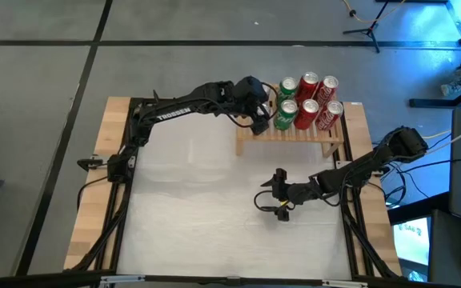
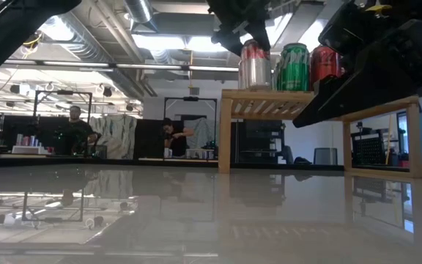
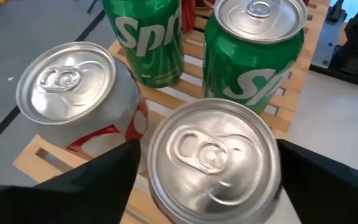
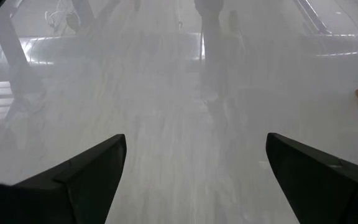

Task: Place canned beverage on shelf
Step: Put the silver soda can on the shelf aligned with the other silver soda can, then return to Home Position

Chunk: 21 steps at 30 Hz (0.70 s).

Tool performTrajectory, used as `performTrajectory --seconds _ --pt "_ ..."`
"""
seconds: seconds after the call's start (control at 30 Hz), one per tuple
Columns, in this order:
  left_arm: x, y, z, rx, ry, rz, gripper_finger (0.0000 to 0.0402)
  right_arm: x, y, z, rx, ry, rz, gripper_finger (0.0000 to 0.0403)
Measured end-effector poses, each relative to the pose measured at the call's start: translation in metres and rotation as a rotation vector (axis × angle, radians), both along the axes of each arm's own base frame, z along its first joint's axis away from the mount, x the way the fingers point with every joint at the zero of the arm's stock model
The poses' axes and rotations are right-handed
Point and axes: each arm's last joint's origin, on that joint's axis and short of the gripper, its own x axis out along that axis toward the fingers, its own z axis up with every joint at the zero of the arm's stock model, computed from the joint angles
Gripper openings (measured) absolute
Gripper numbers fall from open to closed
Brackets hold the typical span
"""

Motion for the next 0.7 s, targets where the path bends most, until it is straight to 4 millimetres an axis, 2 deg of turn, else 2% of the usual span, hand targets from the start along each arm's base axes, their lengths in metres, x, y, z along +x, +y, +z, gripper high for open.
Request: performTrajectory --seconds 0.2,0.4,0.7 --pt "0.0 0.0 0.0 0.016 0.012 -0.016 0.039 0.0 0.0 0.0 0.0 0.0 0.0 0.0381" --pt "-0.003 -0.003 0.005 0.022 0.013 -0.021 0.0395 0.0 0.0 0.0 -0.001 0.0 0.0 0.0381" --pt "-0.024 -0.011 0.038 0.046 -0.065 -0.028 0.0396 0.0 0.0 0.0 0.0 -0.001 0.0 0.0381"
